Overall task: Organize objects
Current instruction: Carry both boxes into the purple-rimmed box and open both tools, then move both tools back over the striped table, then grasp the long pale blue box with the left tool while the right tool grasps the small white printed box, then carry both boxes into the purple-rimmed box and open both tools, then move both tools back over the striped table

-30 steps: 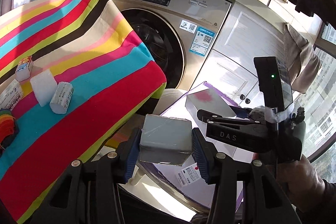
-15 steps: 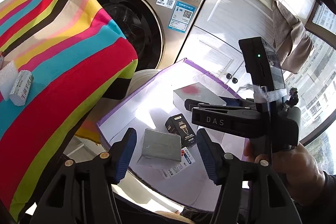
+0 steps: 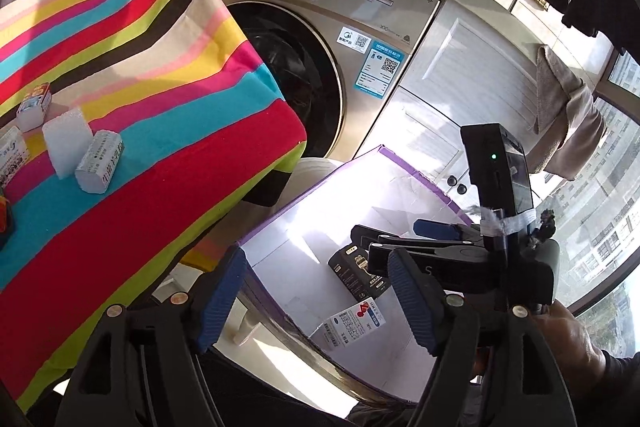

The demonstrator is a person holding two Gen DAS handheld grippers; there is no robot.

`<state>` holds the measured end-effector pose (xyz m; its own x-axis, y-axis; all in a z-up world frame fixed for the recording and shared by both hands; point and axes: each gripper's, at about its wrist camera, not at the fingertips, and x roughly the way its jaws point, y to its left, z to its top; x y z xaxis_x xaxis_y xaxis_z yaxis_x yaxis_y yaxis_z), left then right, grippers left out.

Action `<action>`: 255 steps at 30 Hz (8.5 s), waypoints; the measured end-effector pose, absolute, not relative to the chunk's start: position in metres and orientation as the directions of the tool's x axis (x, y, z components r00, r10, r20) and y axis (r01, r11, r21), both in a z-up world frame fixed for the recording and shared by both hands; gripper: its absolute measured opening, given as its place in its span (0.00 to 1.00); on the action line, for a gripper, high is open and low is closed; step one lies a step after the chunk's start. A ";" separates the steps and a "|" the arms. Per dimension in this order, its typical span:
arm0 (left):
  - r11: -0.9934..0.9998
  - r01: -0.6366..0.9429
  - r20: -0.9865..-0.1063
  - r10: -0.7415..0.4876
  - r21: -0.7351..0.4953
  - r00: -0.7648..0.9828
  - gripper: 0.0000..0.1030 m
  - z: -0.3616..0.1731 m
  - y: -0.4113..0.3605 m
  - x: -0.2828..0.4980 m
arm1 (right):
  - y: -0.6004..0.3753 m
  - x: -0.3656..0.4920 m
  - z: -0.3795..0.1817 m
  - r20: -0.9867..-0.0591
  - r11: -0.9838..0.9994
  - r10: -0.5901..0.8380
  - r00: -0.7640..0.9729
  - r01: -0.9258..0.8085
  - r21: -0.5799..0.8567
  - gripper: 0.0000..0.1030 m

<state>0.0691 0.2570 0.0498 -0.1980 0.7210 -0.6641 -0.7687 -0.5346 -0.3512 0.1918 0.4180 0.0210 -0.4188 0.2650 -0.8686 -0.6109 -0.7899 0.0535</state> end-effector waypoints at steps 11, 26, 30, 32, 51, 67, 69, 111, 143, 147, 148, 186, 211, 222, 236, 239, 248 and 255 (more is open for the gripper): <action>-0.680 -0.632 -0.611 0.692 -0.372 -0.385 0.72 0.066 0.180 0.039 | 0.389 0.174 0.031 -0.847 -0.844 0.221 -0.483 -0.530 0.082 0.88; -0.815 -0.422 -0.600 0.579 -0.399 -0.552 0.72 0.057 0.076 0.026 | 0.355 0.146 0.035 -0.849 -0.894 0.173 -0.500 -0.442 0.078 0.88; -0.836 -0.370 -0.597 0.548 -0.405 -0.586 0.72 0.054 0.053 0.024 | 0.346 0.138 0.036 -0.850 -0.909 0.164 -0.501 -0.411 0.067 0.88; -0.843 -0.347 -0.596 0.537 -0.411 -0.597 0.72 0.053 0.043 0.023 | 0.341 0.133 0.037 -0.849 -0.914 0.165 -0.502 -0.402 0.060 0.88; -0.882 -0.214 -0.586 0.444 -0.420 -0.678 0.72 0.054 -0.006 0.013 | 0.282 0.065 0.052 -0.806 -0.993 0.070 -0.588 -0.116 -0.002 0.89; -0.877 0.048 -0.658 0.322 -0.478 -0.680 0.81 0.042 -0.021 -0.015 | 0.257 0.010 0.051 -0.782 -0.957 -0.059 -0.621 0.257 -0.133 0.89; -0.875 0.116 -0.683 0.278 -0.471 -0.676 0.81 0.041 -0.016 -0.021 | 0.257 0.003 0.051 -0.782 -0.947 -0.083 -0.617 0.294 -0.132 0.89; -0.912 0.367 -0.808 -0.072 -0.184 -0.585 0.89 0.027 0.027 -0.061 | 0.278 -0.004 0.035 -0.782 -0.955 -0.193 -0.592 0.298 0.009 0.51; -0.969 0.146 -0.642 0.018 -0.201 -0.766 0.89 0.085 0.075 -0.012 | 0.273 0.065 0.069 -0.741 -0.997 -0.073 -0.668 0.043 0.060 0.51; -0.975 0.087 -0.638 0.065 -0.204 -0.767 0.89 0.087 0.090 -0.006 | 0.283 0.074 0.069 -0.743 -0.998 -0.059 -0.666 0.013 0.067 0.51; -0.976 0.067 -0.637 0.082 -0.207 -0.766 0.89 0.087 0.094 -0.005 | 0.286 0.077 0.068 -0.745 -0.997 -0.055 -0.665 0.002 0.072 0.51; -0.493 -0.840 -0.690 0.691 -0.229 -0.217 0.89 0.056 0.299 0.108 | 0.446 0.197 0.041 -0.830 -0.850 0.215 -0.514 -0.517 0.100 0.51; -0.572 -0.788 -0.654 0.690 -0.230 -0.310 0.97 0.066 0.271 0.085 | 0.432 0.185 0.034 -0.848 -0.853 0.197 -0.491 -0.512 0.098 0.71; -0.638 -0.747 -0.599 0.677 -0.187 -0.428 0.97 0.081 0.227 0.074 | 0.411 0.169 0.037 -0.847 -0.882 0.140 -0.513 -0.454 0.129 0.72; -0.700 -0.669 -0.546 0.673 -0.250 -0.500 0.96 0.084 0.172 0.056 | 0.385 0.152 0.043 -0.852 -0.912 0.117 -0.510 -0.395 0.111 0.72; -0.723 -0.643 -0.540 0.657 -0.254 -0.525 0.96 0.083 0.158 0.052 | 0.378 0.147 0.045 -0.852 -0.918 0.111 -0.512 -0.381 0.109 0.72; -0.804 -0.521 -0.534 0.586 -0.287 -0.609 0.96 0.078 0.103 0.040 | 0.356 0.133 0.048 -0.852 -0.938 0.085 -0.517 -0.329 0.107 0.72; -0.860 -0.402 -0.532 0.510 -0.314 -0.676 0.96 0.073 0.058 0.033 | 0.344 0.124 0.050 -0.847 -0.946 0.073 -0.526 -0.305 0.108 0.72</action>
